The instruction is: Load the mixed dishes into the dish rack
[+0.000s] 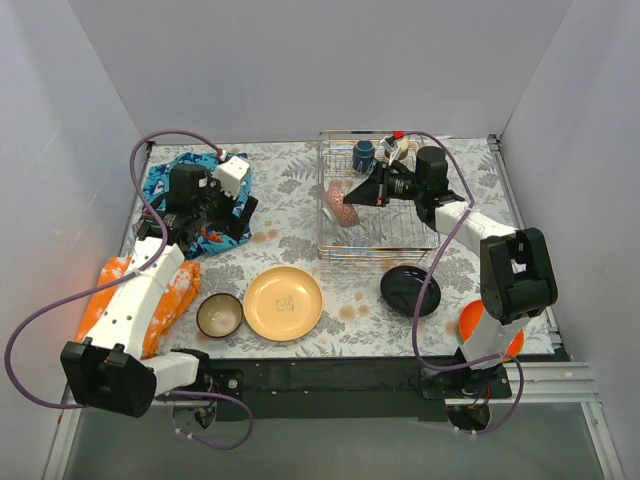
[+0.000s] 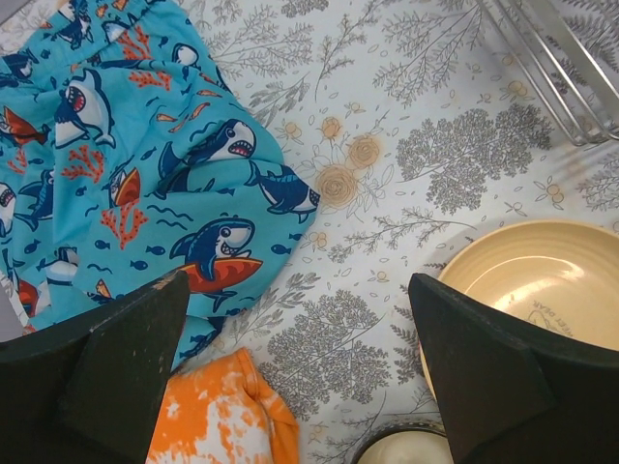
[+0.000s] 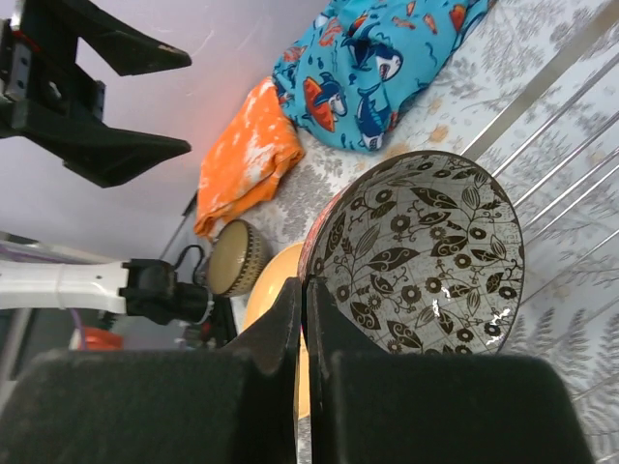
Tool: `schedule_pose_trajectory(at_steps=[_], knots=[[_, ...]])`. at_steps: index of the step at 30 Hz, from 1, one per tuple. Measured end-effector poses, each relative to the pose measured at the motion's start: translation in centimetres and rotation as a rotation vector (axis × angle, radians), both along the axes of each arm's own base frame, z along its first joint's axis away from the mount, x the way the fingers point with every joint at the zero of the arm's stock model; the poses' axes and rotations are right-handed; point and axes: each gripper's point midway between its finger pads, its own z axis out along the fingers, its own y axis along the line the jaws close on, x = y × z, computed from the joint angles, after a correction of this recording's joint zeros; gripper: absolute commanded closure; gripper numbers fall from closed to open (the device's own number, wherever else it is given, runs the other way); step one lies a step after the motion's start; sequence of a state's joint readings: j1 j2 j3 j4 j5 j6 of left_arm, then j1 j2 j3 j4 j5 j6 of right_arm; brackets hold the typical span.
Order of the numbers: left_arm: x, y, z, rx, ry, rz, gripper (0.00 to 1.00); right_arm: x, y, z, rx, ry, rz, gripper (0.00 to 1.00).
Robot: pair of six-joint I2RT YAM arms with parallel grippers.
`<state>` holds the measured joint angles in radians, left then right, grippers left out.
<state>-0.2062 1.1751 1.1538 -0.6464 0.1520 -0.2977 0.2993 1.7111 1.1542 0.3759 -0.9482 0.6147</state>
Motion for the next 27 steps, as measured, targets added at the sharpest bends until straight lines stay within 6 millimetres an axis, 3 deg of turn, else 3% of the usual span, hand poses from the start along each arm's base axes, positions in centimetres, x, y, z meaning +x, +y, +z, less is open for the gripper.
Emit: schedule_pose_trajectory(at_steps=[5,11,14,19,27], knots=[[0.5,0.2,-1.2,0.027,0.044,0.001,0.02,0.4,0.0,-0.8,0.076,0.099,-0.03,0.99],[0.7,0.1,-0.5,0.022,0.049,0.009,0.02,2.7,-0.9,0.5,0.151,0.095,-0.104,0.99],[1.0,0.1,-0.6,0.025,0.062,0.011,0.02,3.8,-1.4,0.1,0.169,0.118,-0.144,0.99],[2.2,0.3,-1.3,0.048,0.089,0.026,0.02,5.1,-1.9,-2.4,0.177,0.217,-0.212,0.99],[2.9,0.5,-2.0,0.068,0.113,0.042,0.02,4.1,-2.2,-5.6,0.185,0.322,-0.249,0.99]])
